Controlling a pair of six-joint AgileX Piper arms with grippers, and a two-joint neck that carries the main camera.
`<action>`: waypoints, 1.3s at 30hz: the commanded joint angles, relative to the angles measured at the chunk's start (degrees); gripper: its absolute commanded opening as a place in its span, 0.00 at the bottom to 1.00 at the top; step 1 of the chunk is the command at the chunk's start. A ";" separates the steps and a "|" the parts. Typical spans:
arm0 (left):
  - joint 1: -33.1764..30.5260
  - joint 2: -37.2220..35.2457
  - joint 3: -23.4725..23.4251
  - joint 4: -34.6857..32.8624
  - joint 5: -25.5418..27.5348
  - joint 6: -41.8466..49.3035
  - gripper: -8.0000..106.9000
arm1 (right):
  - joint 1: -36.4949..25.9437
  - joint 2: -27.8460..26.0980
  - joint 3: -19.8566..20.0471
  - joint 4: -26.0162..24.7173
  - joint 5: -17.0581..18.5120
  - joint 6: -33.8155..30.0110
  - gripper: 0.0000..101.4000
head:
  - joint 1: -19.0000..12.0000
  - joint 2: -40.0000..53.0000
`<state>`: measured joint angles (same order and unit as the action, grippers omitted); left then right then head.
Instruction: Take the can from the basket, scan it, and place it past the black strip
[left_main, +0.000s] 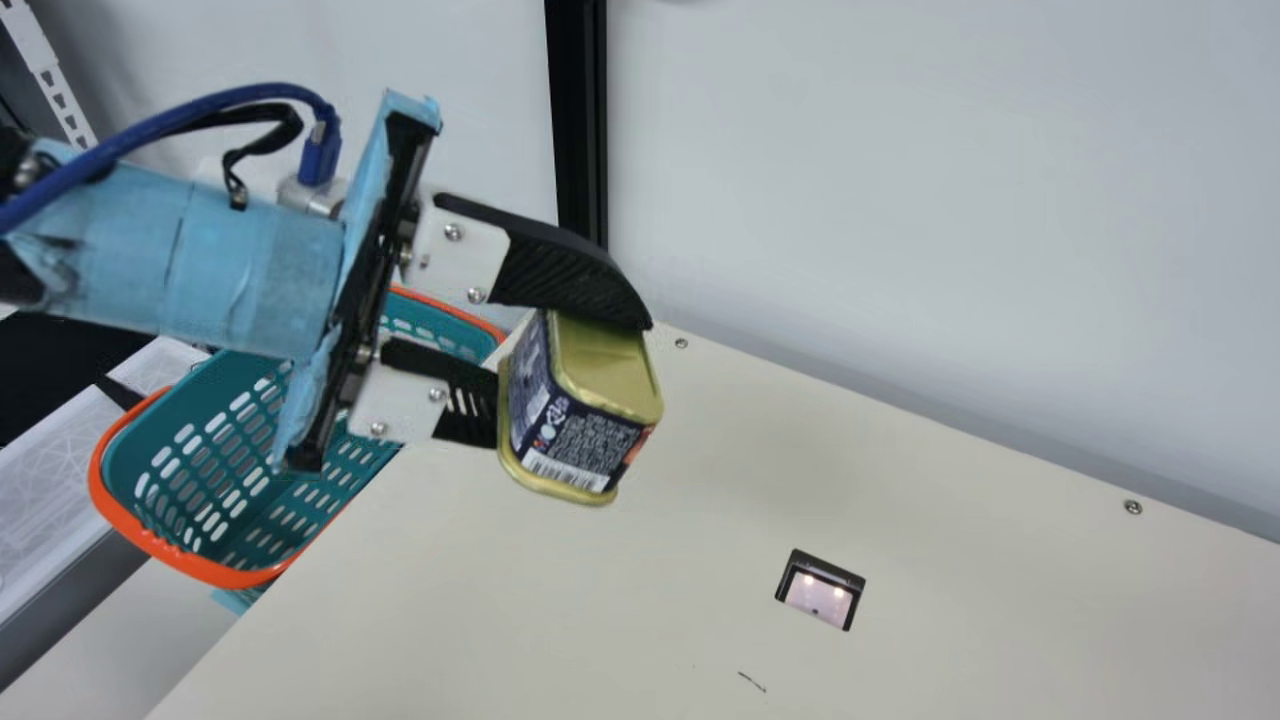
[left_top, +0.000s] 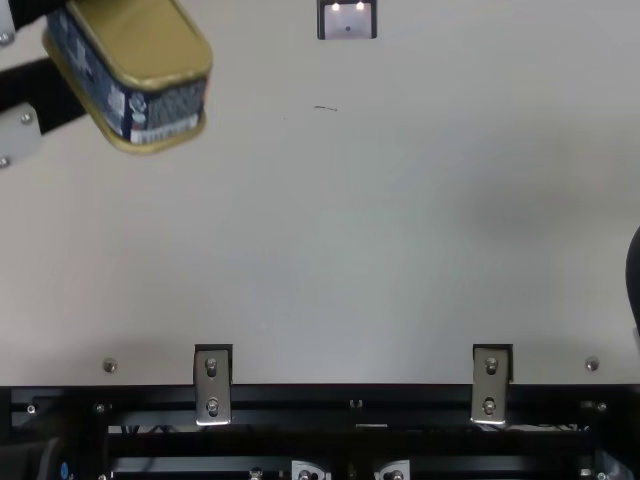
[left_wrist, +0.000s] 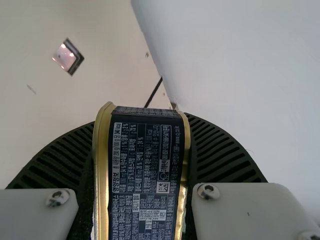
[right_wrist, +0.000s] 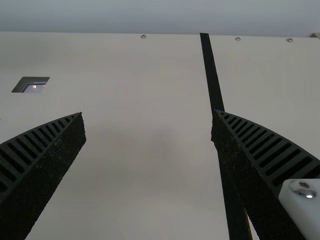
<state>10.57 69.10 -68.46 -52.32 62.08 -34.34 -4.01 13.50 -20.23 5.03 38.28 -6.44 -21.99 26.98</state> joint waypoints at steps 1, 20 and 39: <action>-1.83 0.33 -0.76 4.74 -4.05 1.25 0.16 | 0.00 0.00 0.00 0.00 0.00 0.00 1.00 | -2.74 1.11; -21.68 6.18 6.87 22.95 -26.73 14.72 0.16 | 0.00 0.00 0.00 0.00 0.00 0.00 1.00 | -2.74 1.11; -31.52 14.56 18.71 10.60 -51.34 34.21 0.16 | 0.00 0.00 0.00 0.00 0.00 0.00 1.00 | -2.74 1.11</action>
<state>-20.21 83.33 -49.98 -41.18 14.69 -2.55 -4.01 13.50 -20.23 5.03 38.28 -6.44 -22.29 26.98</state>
